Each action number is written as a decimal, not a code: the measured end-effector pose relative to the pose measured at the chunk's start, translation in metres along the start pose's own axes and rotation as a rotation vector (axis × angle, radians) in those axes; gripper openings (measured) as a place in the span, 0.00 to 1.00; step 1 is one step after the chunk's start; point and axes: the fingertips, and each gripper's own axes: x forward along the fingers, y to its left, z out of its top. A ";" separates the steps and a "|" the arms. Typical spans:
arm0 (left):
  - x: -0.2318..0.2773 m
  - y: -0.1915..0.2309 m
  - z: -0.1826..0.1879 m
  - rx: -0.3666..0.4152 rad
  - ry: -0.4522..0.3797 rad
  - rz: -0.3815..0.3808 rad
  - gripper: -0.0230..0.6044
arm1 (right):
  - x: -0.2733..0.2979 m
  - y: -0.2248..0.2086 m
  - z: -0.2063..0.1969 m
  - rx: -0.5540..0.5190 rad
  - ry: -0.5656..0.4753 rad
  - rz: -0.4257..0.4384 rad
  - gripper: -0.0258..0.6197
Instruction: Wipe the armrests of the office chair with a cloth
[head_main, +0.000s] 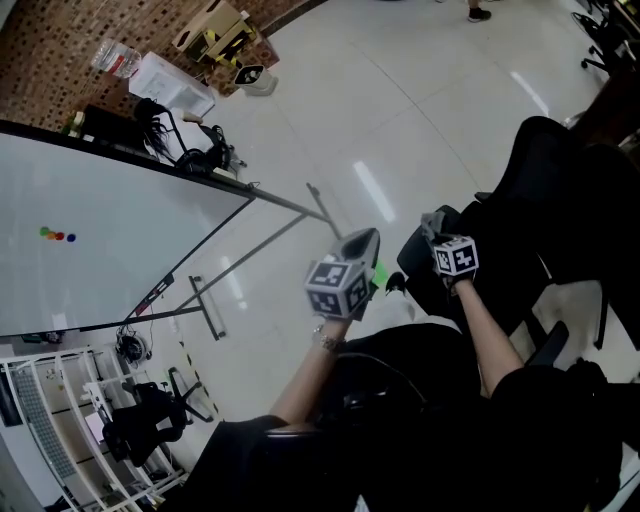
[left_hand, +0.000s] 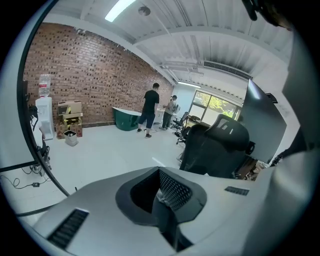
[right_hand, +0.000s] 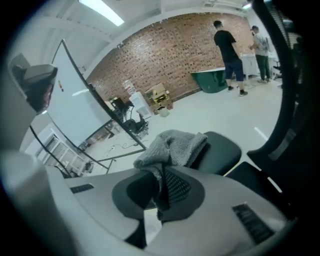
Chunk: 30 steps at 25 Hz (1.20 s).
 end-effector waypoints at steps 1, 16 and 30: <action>0.000 0.000 0.000 0.001 0.001 -0.002 0.03 | 0.005 0.019 -0.007 -0.006 0.004 0.054 0.07; -0.002 -0.004 -0.001 0.016 0.010 0.000 0.03 | -0.036 0.019 0.035 -0.054 -0.159 0.139 0.07; -0.001 -0.009 -0.003 0.020 0.016 -0.001 0.03 | -0.014 -0.041 0.014 0.036 -0.077 -0.068 0.07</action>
